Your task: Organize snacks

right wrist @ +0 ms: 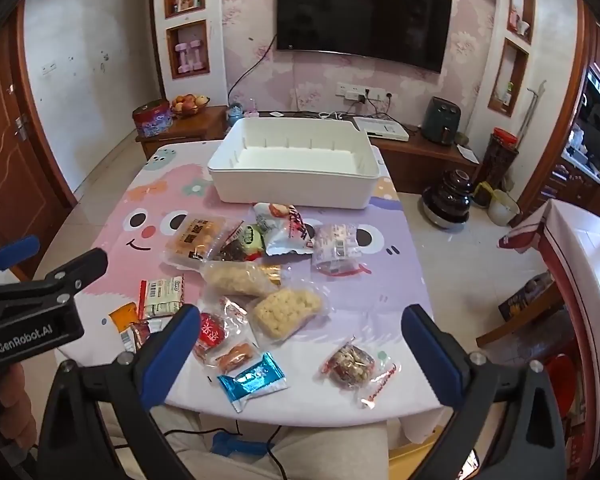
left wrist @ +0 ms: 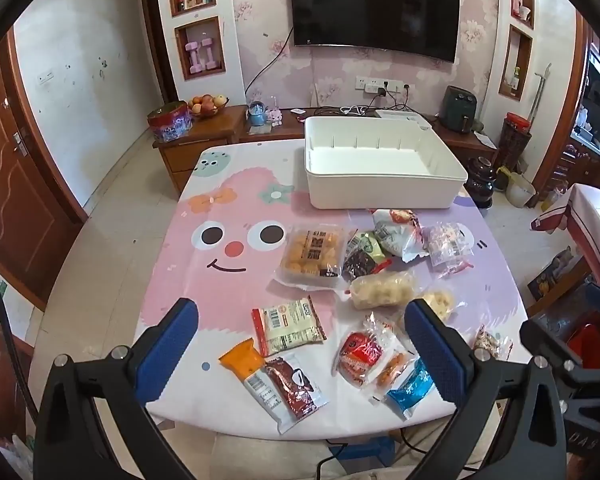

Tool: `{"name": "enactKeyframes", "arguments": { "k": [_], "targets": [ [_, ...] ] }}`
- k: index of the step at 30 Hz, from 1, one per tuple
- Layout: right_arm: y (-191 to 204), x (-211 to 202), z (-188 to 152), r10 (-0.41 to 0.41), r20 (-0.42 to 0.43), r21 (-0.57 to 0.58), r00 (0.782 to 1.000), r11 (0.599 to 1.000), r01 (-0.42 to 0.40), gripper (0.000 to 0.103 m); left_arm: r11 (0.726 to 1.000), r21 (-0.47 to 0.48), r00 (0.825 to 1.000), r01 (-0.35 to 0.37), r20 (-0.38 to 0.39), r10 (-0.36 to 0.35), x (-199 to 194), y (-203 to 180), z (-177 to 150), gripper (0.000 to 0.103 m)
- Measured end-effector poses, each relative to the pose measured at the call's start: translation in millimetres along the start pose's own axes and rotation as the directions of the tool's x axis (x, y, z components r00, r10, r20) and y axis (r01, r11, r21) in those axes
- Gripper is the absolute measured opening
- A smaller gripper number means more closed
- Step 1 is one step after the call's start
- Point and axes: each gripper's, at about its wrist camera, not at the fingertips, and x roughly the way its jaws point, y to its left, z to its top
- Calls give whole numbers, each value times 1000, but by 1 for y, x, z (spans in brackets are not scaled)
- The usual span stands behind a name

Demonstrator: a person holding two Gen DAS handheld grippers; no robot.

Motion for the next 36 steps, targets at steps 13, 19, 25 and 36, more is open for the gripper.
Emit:
{"name": "enactKeyframes", "arguments": {
  "k": [13, 19, 25, 36],
  "targets": [
    [1, 0, 5, 9, -25, 3, 1000, 1000, -9, 98, 1000, 7, 1000, 13, -25, -12, 1, -2, 1, 103],
    [-6, 2, 6, 21, -42, 22, 999, 1000, -20, 98, 999, 24, 1000, 21, -11, -21, -1, -5, -1, 103],
    [-8, 6, 6, 23, -54, 30, 998, 999, -22, 98, 999, 27, 1000, 27, -17, -27, 1, -6, -1, 103],
    [-1, 7, 4, 46, -62, -1, 997, 999, -46, 98, 998, 43, 998, 45, -56, -42, 5, -9, -3, 103]
  ]
}}
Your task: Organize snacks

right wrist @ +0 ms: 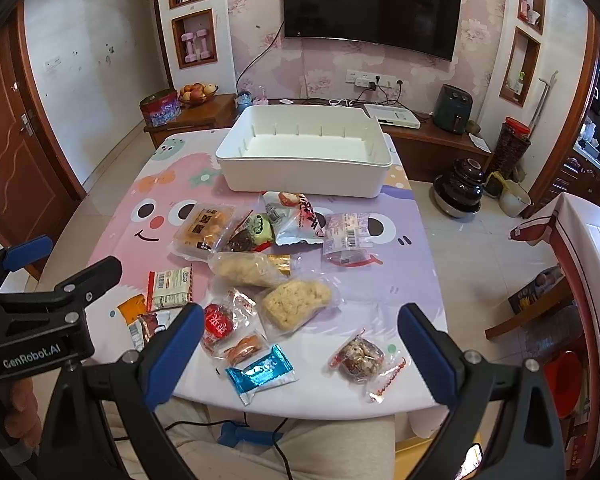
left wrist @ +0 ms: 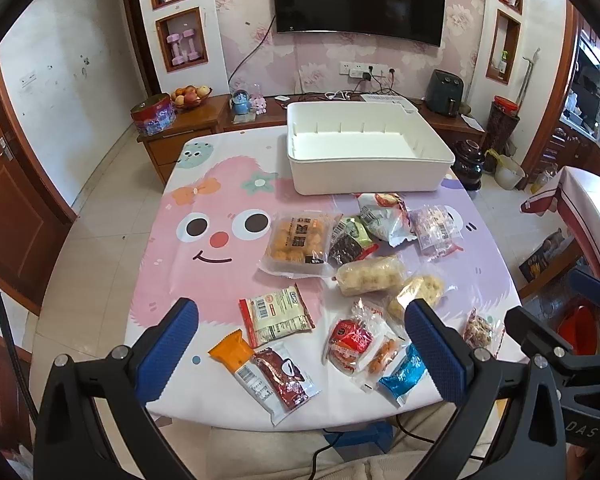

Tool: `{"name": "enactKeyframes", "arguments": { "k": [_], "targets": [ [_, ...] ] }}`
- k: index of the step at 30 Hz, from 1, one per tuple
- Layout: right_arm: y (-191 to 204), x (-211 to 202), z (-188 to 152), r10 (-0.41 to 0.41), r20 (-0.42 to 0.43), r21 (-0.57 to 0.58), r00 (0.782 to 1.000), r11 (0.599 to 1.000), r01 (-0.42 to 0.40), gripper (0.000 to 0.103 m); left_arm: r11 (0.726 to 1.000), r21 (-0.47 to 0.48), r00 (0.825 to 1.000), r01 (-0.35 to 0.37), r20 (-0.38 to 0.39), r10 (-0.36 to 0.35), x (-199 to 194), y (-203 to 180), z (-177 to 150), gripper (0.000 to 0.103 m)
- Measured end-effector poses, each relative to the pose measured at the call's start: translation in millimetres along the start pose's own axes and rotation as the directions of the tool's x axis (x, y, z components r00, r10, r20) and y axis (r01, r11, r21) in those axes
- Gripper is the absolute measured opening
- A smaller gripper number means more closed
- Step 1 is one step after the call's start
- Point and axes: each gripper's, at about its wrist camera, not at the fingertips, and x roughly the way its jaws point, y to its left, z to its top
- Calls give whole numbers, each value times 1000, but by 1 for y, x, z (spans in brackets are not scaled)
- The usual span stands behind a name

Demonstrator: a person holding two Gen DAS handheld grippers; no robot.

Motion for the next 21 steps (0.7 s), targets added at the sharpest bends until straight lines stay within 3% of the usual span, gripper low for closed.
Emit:
{"name": "enactKeyframes", "arguments": {
  "k": [6, 21],
  "targets": [
    [7, 4, -4, 1, -15, -38, 1000, 999, -2, 98, 999, -19, 999, 28, -24, -29, 4, 5, -3, 103],
    [19, 11, -12, 13, -34, -74, 999, 997, -15, 98, 1000, -19, 998, -4, -59, 3, 13, 10, -6, 103]
  ]
}}
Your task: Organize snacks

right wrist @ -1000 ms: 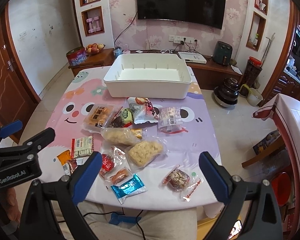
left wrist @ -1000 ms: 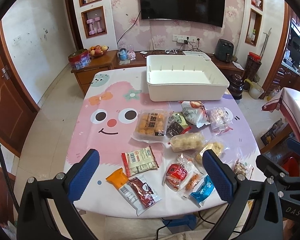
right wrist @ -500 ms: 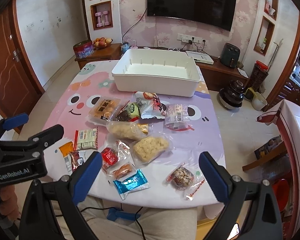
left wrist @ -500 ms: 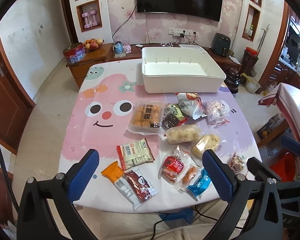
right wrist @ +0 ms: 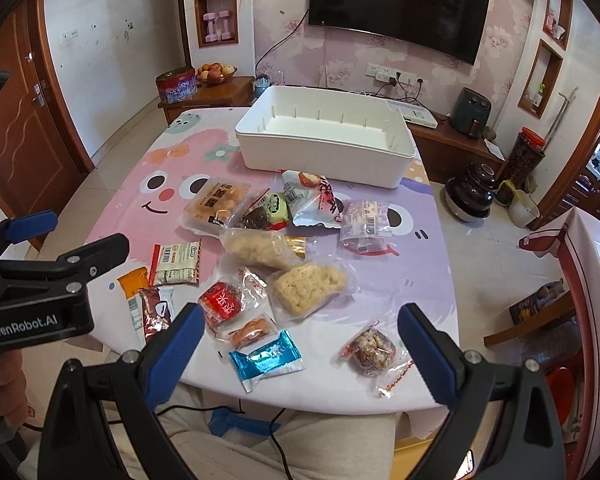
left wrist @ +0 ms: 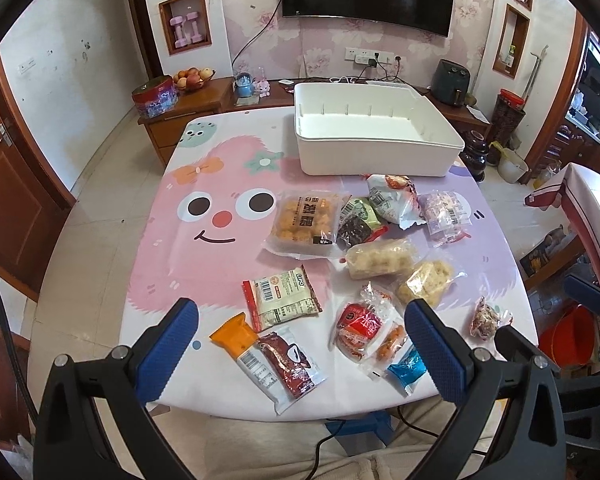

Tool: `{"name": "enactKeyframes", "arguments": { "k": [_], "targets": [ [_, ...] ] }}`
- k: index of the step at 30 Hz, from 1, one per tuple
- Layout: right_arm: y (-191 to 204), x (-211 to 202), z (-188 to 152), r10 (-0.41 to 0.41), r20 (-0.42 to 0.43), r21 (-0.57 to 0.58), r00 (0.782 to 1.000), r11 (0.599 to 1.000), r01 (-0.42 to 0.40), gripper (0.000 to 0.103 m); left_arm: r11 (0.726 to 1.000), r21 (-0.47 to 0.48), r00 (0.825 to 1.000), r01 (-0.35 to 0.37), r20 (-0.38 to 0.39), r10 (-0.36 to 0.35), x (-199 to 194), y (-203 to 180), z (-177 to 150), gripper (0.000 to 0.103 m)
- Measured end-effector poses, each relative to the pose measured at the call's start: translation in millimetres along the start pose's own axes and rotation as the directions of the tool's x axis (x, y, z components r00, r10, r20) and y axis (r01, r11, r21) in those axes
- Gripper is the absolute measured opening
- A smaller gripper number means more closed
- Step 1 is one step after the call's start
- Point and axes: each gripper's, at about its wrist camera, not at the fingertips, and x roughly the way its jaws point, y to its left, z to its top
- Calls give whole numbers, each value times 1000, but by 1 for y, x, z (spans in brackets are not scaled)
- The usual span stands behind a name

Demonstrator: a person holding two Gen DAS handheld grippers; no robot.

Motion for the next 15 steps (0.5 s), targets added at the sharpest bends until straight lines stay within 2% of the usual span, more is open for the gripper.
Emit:
{"name": "enactKeyframes", "arguments": {
  "k": [15],
  "targets": [
    [-5, 29, -8, -2, -92, -26, 996, 1000, 0, 98, 999, 18, 997, -37, -63, 38, 22, 11, -7, 103]
  ]
}}
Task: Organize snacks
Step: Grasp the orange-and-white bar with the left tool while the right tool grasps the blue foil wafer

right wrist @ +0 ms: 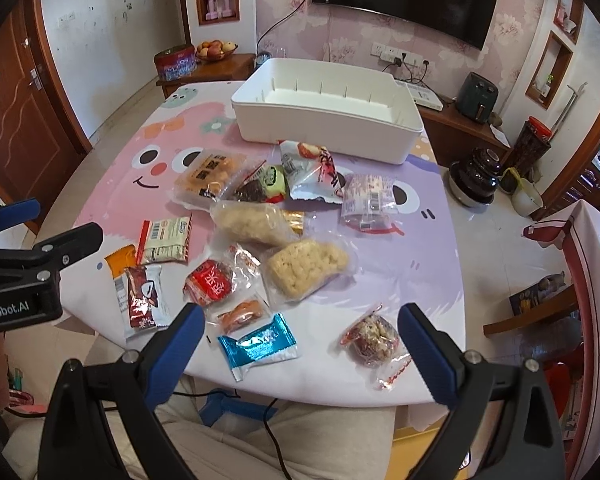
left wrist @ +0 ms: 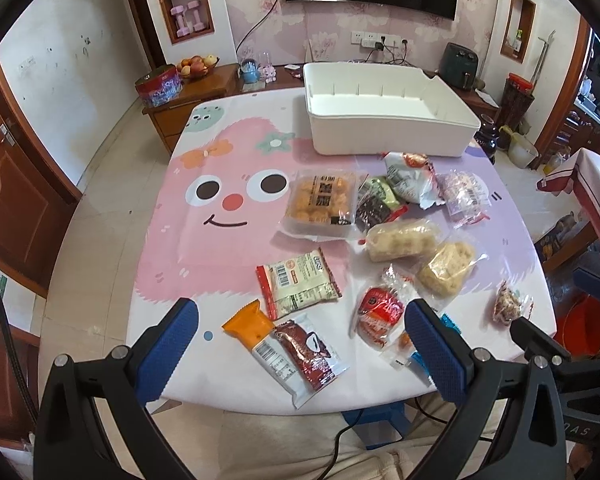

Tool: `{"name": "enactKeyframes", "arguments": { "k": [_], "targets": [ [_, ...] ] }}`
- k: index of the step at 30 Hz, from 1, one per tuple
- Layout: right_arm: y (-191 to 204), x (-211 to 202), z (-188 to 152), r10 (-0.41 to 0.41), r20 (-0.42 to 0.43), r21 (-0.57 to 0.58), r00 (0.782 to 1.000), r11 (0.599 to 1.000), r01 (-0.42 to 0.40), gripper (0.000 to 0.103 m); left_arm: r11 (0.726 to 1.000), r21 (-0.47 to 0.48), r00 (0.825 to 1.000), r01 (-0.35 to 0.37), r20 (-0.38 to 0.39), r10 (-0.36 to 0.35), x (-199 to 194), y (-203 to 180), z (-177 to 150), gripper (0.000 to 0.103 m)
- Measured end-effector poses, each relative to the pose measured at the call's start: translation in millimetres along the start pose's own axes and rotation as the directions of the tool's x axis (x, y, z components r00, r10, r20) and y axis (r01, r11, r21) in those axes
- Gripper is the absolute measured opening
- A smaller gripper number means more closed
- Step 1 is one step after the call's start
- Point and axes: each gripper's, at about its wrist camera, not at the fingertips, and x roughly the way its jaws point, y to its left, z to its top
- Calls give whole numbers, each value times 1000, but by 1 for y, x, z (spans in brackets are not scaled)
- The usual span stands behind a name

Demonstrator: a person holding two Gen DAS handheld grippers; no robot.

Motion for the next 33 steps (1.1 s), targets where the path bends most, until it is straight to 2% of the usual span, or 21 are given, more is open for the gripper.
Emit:
{"name": "enactKeyframes", "arguments": {
  "k": [6, 11, 16, 18, 20, 24, 31, 33],
  "targets": [
    [2, 20, -2, 0, -44, -45, 999, 999, -2, 98, 1000, 0, 999, -25, -46, 25, 23, 13, -6, 103],
    [0, 56, -13, 39, -148, -64, 988, 997, -49, 97, 999, -45, 990, -23, -142, 17, 58, 39, -17, 103],
    [13, 86, -26, 65, -220, -124, 973, 988, -94, 95, 994, -107, 968, 23, -245, -49, 90, 63, -36, 102],
    [19, 95, -31, 96, -250, -156, 963, 978, -138, 93, 992, -119, 957, 45, -278, -77, 101, 67, -45, 102],
    [25, 104, -35, 105, -269, -176, 957, 972, -156, 89, 991, -123, 949, 58, -302, -93, 109, 68, -52, 100],
    [29, 118, -40, 103, -298, -199, 949, 966, -167, 83, 985, -155, 933, 77, -338, -126, 124, 72, -62, 94],
    [34, 130, -46, 119, -312, -210, 942, 959, -191, 80, 980, -186, 910, 67, -393, -137, 150, 75, -73, 85],
    [34, 132, -47, 132, -319, -202, 938, 958, -203, 79, 978, -194, 909, 77, -389, -149, 157, 74, -73, 86]
  ]
}}
